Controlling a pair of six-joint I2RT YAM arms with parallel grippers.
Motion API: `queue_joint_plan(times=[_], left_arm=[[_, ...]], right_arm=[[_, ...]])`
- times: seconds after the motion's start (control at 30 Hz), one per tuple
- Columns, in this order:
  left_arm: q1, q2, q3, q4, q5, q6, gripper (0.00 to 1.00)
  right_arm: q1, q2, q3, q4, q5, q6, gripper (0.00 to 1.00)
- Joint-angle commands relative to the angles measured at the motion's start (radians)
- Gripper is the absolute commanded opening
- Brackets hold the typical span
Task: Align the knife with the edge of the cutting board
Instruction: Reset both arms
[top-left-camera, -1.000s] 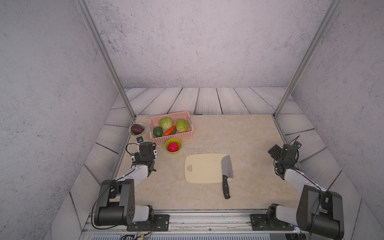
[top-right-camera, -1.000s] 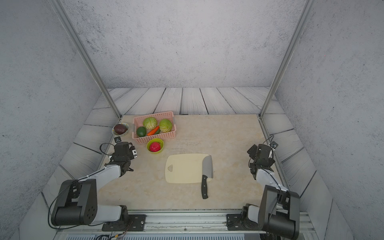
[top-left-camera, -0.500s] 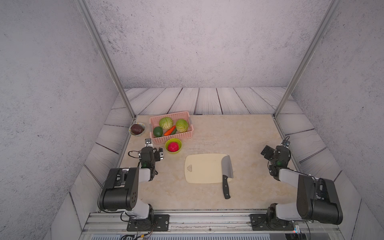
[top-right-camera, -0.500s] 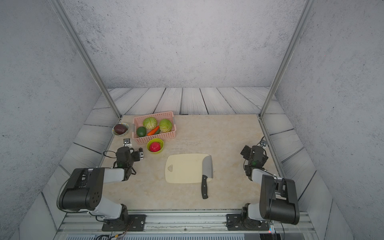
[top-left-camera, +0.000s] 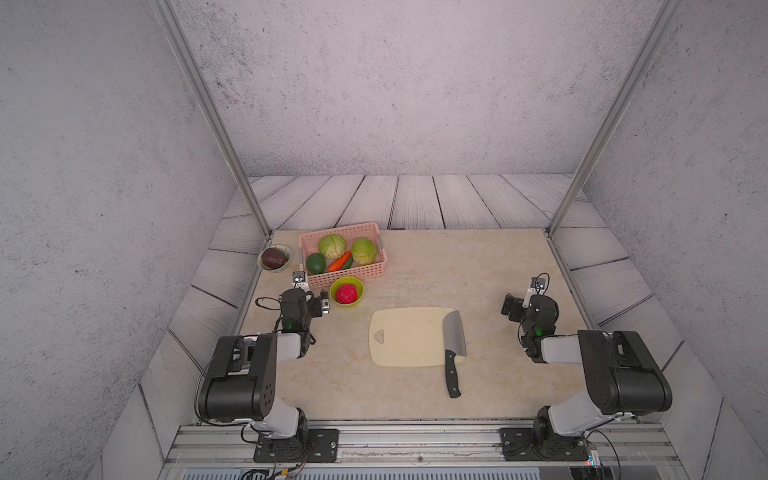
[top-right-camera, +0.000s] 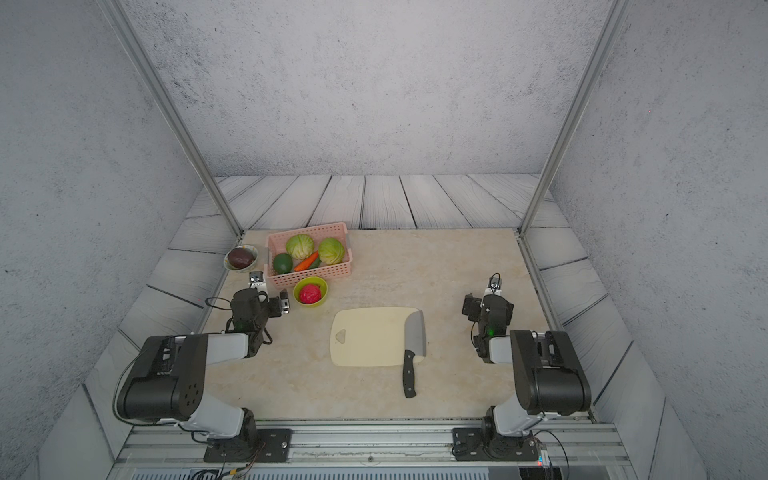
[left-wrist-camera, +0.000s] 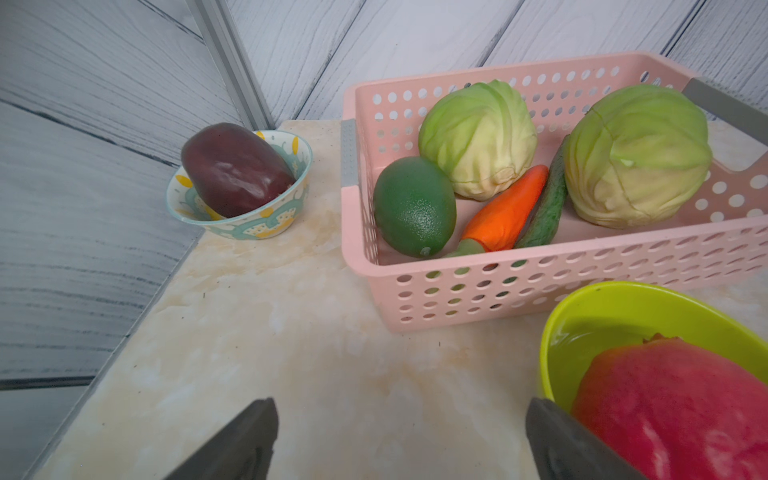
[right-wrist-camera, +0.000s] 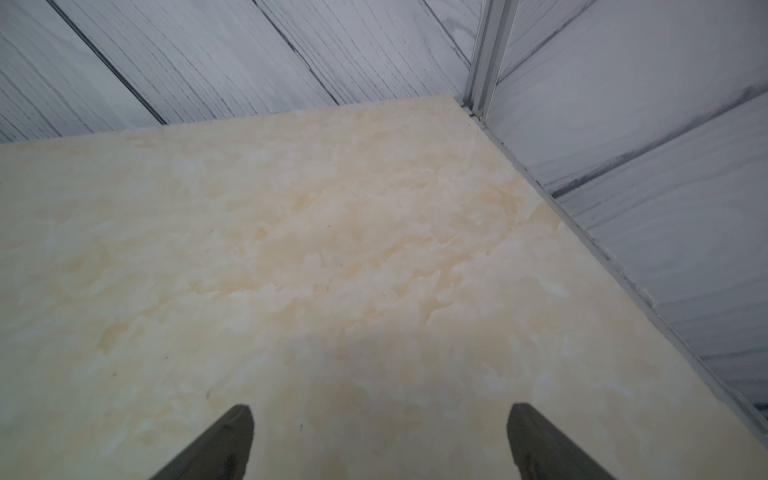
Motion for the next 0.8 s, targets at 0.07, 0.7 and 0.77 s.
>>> queue_joint_plan(times=[0.07,0.7,0.77], left_arm=[[0.01,-0.002,0.018,-0.006,0.01,0.012,0.98],[0.006,-0.004,0.013,0.003,0.002,0.013,0.98],[0.004,-0.002,0.011,0.005,-0.002,0.013,0.98]], right_arm=[[0.007,-0.016,0.031,-0.053,-0.003,-0.023,0.99],[0.008,-0.029,0.033,-0.066,0.001,-0.022,0.99],[0.009,-0.029,0.033,-0.067,0.002,-0.021,0.99]])
